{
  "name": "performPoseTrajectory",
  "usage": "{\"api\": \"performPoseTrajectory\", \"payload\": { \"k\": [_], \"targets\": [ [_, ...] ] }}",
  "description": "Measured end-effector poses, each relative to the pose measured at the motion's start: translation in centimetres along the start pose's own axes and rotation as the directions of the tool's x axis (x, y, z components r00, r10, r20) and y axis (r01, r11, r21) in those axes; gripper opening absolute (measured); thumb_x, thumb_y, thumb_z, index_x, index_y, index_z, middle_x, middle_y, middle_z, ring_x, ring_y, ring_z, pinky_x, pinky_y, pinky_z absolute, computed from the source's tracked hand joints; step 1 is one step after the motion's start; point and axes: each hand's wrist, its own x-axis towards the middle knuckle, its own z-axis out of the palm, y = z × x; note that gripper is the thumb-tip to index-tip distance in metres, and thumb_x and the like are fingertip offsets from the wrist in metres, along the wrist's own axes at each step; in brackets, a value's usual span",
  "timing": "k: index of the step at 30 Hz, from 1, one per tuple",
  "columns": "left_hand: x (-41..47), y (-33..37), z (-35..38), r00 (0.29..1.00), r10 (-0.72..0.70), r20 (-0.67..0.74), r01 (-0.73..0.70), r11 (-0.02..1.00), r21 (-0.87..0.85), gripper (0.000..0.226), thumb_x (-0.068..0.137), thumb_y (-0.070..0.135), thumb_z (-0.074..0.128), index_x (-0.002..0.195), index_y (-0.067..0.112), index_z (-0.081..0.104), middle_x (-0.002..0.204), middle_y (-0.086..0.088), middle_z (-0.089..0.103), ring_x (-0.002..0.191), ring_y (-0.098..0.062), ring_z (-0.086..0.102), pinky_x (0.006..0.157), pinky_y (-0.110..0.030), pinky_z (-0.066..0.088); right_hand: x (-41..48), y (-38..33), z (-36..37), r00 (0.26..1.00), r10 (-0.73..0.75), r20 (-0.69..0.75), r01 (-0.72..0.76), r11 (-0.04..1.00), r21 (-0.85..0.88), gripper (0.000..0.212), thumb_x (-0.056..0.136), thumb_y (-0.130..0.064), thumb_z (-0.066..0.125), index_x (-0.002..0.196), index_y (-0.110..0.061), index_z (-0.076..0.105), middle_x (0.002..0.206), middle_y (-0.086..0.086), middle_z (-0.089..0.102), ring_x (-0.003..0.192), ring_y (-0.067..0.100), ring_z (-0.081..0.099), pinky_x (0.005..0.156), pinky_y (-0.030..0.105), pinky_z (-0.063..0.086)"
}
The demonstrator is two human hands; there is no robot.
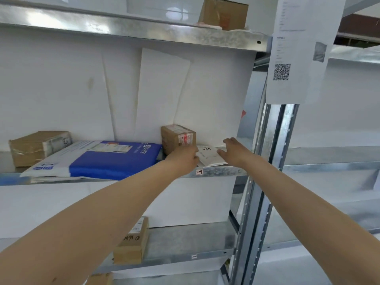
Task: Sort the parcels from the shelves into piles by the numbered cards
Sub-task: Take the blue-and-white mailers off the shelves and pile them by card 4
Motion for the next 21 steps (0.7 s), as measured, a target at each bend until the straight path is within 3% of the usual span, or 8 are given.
{"api": "performPoseTrajectory", "payload": {
  "k": [3, 5, 7, 8, 12, 17, 19, 21],
  "targets": [
    [2.2, -0.1, 1.8, 0.999, -0.035, 0.015, 0.035, 0.999, 0.0, 0.034, 0.098, 0.021, 0.041, 0.128, 0.009, 0.054, 0.129, -0.009, 0.058, 0.111, -0.025, 0.057, 0.089, -0.034, 0.05, 2.3, 0.8, 0.7, 0.999, 0.014, 0.031, -0.015, 1.0, 0.026, 0.055, 0.101, -0.039, 0.039, 0.143, -0.003, 0.034, 0.144, 0.014, 0.037, 0.129, 0.031, 0.042, 0.103, 0.039, 0.038],
    [3.5, -0.1, 3.1, 0.998, -0.056, -0.001, 0.056, 0.998, 0.021, 0.027, 0.097, 0.019, 0.04, 0.11, 0.005, 0.059, 0.119, -0.012, 0.06, 0.1, -0.025, 0.059, 0.083, -0.039, 0.053, 3.9, 1.2, 1.5, 0.996, 0.025, 0.089, -0.031, 0.998, 0.06, 0.052, 0.101, -0.039, 0.039, 0.138, -0.003, 0.041, 0.14, 0.013, 0.041, 0.127, 0.031, 0.044, 0.103, 0.039, 0.039],
    [4.3, 0.1, 4.5, 0.995, -0.09, -0.029, 0.091, 0.995, 0.03, 0.022, 0.095, 0.017, 0.04, 0.089, 0.005, 0.057, 0.105, -0.013, 0.061, 0.086, -0.024, 0.059, 0.07, -0.034, 0.051, 5.3, 1.3, 2.5, 0.987, 0.032, 0.16, -0.045, 0.996, 0.076, 0.04, 0.099, -0.034, 0.04, 0.118, -0.002, 0.056, 0.123, 0.013, 0.054, 0.121, 0.033, 0.05, 0.093, 0.035, 0.043],
    [4.5, 0.3, 5.0, 0.992, -0.115, -0.043, 0.116, 0.993, 0.024, 0.022, 0.096, 0.016, 0.04, 0.088, 0.005, 0.058, 0.102, -0.012, 0.061, 0.083, -0.024, 0.06, 0.067, -0.033, 0.05, 5.8, 1.2, 3.0, 0.984, 0.033, 0.177, -0.045, 0.997, 0.064, 0.035, 0.098, -0.032, 0.041, 0.107, -0.003, 0.058, 0.114, 0.012, 0.057, 0.118, 0.034, 0.052, 0.088, 0.034, 0.042],
    [5.0, 0.9, 6.4, 0.972, -0.187, -0.141, 0.192, 0.981, 0.019, 0.026, 0.097, 0.014, 0.04, 0.099, 0.003, 0.064, 0.107, -0.012, 0.065, 0.092, -0.025, 0.064, 0.073, -0.033, 0.055, 6.6, 1.0, 4.5, 0.987, 0.089, 0.136, -0.086, 0.996, -0.029, 0.036, 0.098, -0.031, 0.041, 0.119, -0.006, 0.057, 0.123, 0.013, 0.058, 0.119, 0.031, 0.049, 0.105, 0.039, 0.03],
    [5.9, 1.8, 5.9, 0.932, -0.346, -0.109, 0.324, 0.928, -0.184, 0.028, 0.098, 0.015, 0.041, 0.106, -0.004, 0.06, 0.108, -0.018, 0.064, 0.099, -0.031, 0.063, 0.073, -0.033, 0.05, 7.2, 1.9, 4.5, 0.983, 0.094, 0.157, -0.102, 0.994, 0.042, 0.041, 0.094, -0.042, 0.052, 0.117, -0.008, 0.057, 0.116, 0.009, 0.062, 0.116, 0.03, 0.052, 0.107, 0.043, 0.027],
    [6.5, 2.0, 5.5, 0.887, -0.453, -0.085, 0.409, 0.859, -0.308, 0.028, 0.097, 0.014, 0.043, 0.113, -0.005, 0.057, 0.116, -0.018, 0.062, 0.107, -0.032, 0.06, 0.08, -0.034, 0.049, 7.0, 2.1, 4.0, 0.985, 0.098, 0.143, -0.11, 0.991, 0.079, 0.041, 0.088, -0.046, 0.062, 0.101, -0.008, 0.056, 0.098, 0.005, 0.061, 0.102, 0.027, 0.055, 0.093, 0.035, 0.038],
    [7.0, 2.1, 5.0, 0.848, -0.526, -0.06, 0.469, 0.799, -0.376, 0.029, 0.097, 0.012, 0.045, 0.12, -0.003, 0.055, 0.125, -0.017, 0.058, 0.116, -0.031, 0.056, 0.089, -0.033, 0.049, 6.6, 2.0, 3.7, 0.983, 0.127, 0.129, -0.15, 0.971, 0.188, 0.042, 0.08, -0.045, 0.072, 0.082, -0.011, 0.047, 0.078, 0.001, 0.051, 0.081, 0.021, 0.052, 0.066, 0.026, 0.039]
  ]
}}
